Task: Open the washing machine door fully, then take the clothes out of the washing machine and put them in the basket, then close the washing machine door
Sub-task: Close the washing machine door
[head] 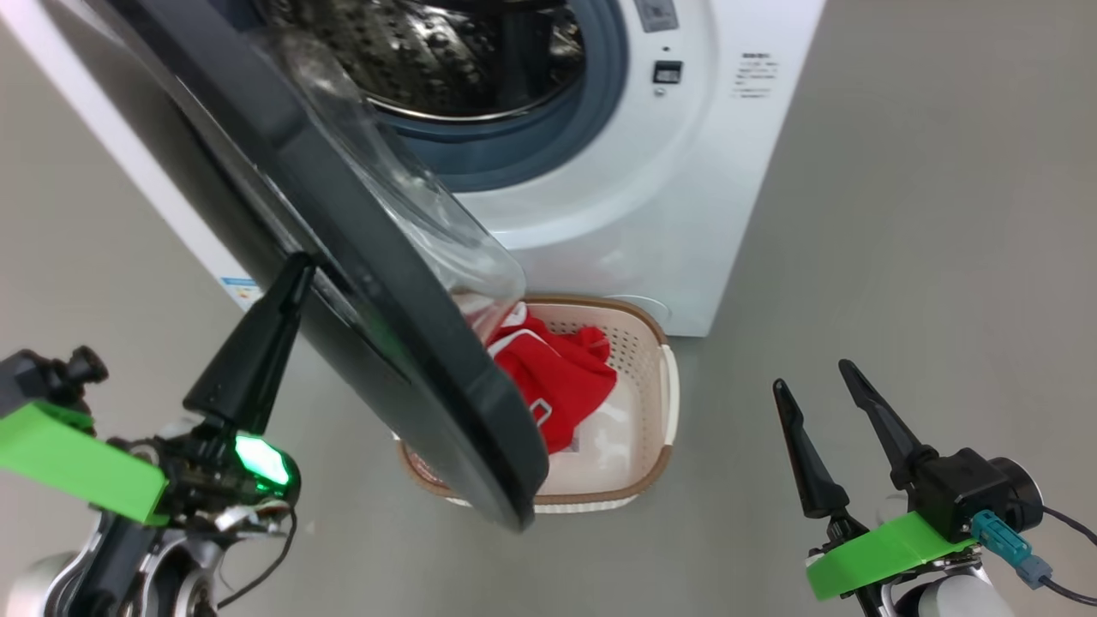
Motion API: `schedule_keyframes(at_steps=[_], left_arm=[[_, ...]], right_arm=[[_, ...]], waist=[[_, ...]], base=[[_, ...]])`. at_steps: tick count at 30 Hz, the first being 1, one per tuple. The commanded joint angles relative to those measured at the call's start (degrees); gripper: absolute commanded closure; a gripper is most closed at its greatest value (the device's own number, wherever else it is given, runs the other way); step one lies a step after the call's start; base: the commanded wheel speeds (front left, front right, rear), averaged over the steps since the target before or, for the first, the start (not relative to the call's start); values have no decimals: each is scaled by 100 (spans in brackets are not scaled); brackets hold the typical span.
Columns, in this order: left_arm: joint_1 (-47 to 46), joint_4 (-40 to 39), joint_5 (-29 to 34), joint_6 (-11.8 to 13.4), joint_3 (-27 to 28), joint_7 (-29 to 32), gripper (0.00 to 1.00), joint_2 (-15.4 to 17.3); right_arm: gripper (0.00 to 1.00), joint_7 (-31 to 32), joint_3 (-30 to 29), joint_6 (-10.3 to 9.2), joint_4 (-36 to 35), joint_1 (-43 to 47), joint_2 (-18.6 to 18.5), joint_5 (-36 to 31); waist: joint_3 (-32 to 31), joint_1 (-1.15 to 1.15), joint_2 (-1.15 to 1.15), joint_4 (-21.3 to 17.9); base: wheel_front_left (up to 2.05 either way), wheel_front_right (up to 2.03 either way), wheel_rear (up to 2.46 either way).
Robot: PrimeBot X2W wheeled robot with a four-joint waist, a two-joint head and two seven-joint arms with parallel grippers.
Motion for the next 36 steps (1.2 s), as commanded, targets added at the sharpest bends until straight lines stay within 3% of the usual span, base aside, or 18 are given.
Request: schedule_keyframes(at_steps=[1,16,36], left_arm=[[-254,-147,74,50,120,-47,100,54],[-891,472,354,198,-22,-602,100,-18],[-1765,1382,62,62,-327,-1043,100,-72]], right_arm=[[0,-37,132,36,-146,-189,-38,32],[0,-37,88,36,-154,-262,-38,49],[0,-37,134,36,-120,-277,-38,61]], waist=[[81,0,0,-138],[212,0,0,-520],[284,0,0,-824]], base=[[0,0,0],[0,0,0],[0,0,0]])
